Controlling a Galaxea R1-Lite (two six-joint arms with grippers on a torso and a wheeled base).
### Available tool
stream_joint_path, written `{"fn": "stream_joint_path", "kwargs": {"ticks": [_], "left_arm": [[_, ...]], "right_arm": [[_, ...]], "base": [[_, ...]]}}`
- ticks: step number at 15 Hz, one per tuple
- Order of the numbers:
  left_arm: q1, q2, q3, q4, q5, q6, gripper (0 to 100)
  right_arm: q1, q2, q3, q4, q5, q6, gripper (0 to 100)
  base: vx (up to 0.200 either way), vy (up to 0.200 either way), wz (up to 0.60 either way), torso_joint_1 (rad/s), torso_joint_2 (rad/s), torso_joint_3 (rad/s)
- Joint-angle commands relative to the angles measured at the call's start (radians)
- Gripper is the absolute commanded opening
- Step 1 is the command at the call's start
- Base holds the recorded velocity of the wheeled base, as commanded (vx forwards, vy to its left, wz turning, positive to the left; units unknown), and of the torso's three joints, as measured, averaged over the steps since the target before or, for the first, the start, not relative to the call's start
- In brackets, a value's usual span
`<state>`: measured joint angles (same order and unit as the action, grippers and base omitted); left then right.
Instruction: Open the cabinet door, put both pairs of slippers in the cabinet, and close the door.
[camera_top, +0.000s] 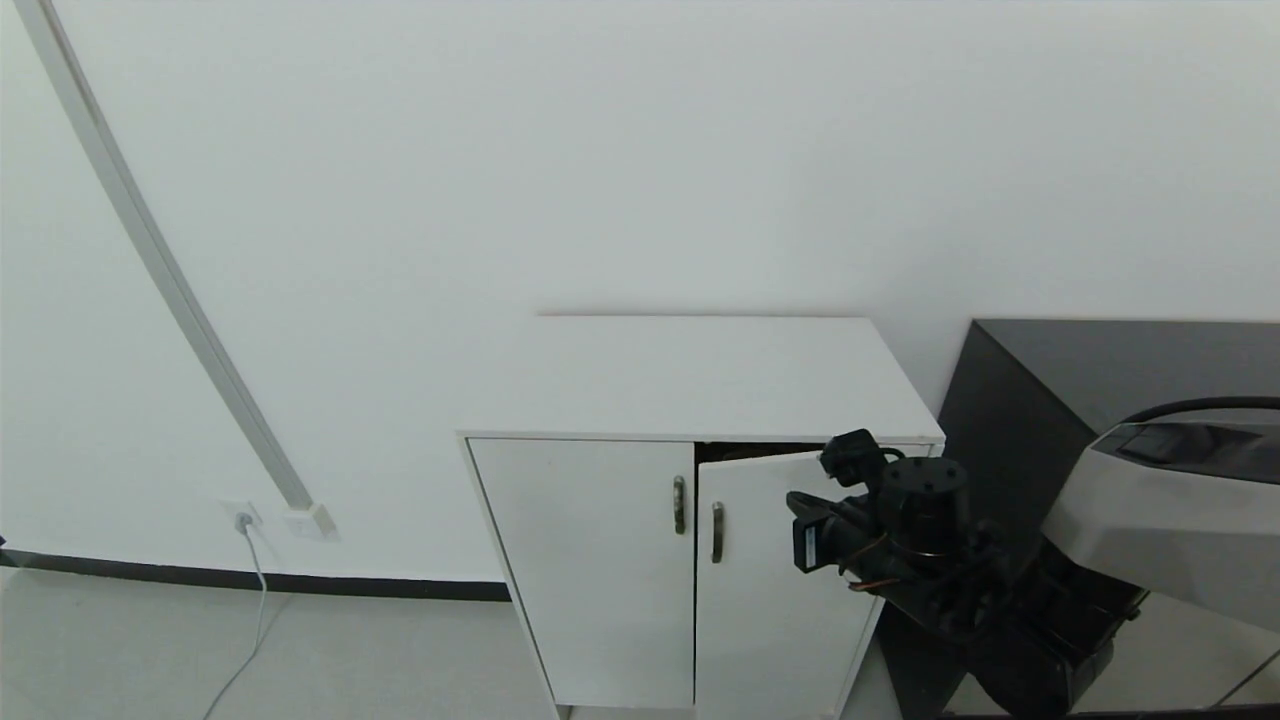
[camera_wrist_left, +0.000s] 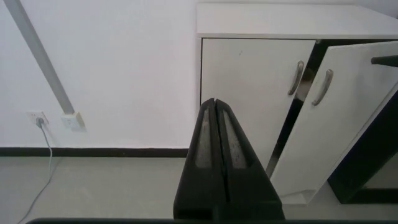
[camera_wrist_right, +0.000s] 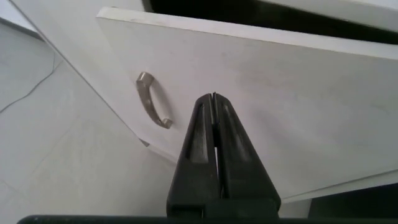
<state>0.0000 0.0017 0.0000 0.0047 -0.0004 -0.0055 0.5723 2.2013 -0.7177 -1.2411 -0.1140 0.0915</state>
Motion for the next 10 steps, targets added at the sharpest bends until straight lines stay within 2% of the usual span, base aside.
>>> {"fn": "stream_joint_path", "kwargs": {"ticks": [1,10], "left_arm": [[0.0,0.0,0.0,0.0,0.0,-0.001,0],[0.0,0.0,0.0,0.0,0.0,-0.001,0]], "right_arm": [[0.0,0.031,-0.028,0.002,0.001,-0.001,0],[-0.016,0.103,-0.148,0.009,0.001,-0.003,0]], "base": [[0.0,0.0,0.0,0.0,0.0,0.0],[0.0,0.0,0.0,0.0,0.0,0.0]]}}
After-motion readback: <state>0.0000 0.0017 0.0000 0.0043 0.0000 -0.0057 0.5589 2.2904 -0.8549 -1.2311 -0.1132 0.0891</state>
